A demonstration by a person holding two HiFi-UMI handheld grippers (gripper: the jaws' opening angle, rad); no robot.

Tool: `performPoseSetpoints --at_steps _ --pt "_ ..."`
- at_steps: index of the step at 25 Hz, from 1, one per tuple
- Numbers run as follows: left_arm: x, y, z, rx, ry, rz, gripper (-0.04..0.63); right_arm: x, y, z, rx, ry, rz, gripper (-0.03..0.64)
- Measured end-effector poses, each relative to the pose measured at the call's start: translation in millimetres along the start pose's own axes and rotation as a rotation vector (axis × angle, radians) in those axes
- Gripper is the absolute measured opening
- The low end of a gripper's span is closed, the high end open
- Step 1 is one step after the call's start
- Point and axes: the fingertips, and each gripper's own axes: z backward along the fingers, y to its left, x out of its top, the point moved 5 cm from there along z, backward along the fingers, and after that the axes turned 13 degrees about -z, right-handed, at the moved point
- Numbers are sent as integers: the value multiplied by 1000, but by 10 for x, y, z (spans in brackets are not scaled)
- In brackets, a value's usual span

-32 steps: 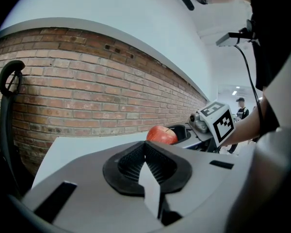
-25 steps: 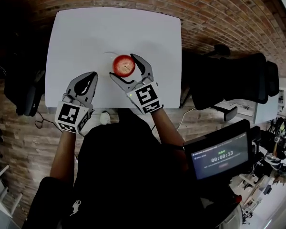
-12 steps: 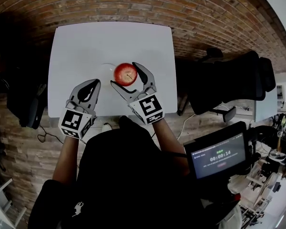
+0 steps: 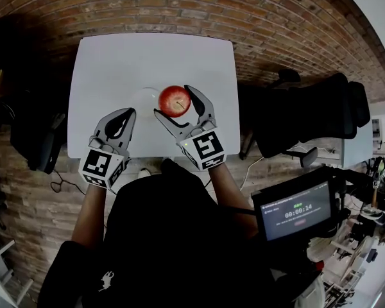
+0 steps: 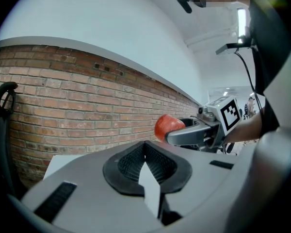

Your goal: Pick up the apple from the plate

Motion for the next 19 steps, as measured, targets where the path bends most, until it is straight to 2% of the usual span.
performPoseSetpoints --at_steps 7,10,19 --pt "-50 34 33 16 2 13 5 35 4 -21 -2 5 23 400" --pt "-61 42 60 22 4 18 5 -3 17 -22 -1 39 23 400" --pt "-75 113 98 30 -4 26 5 -21 120 -113 19 31 38 400"
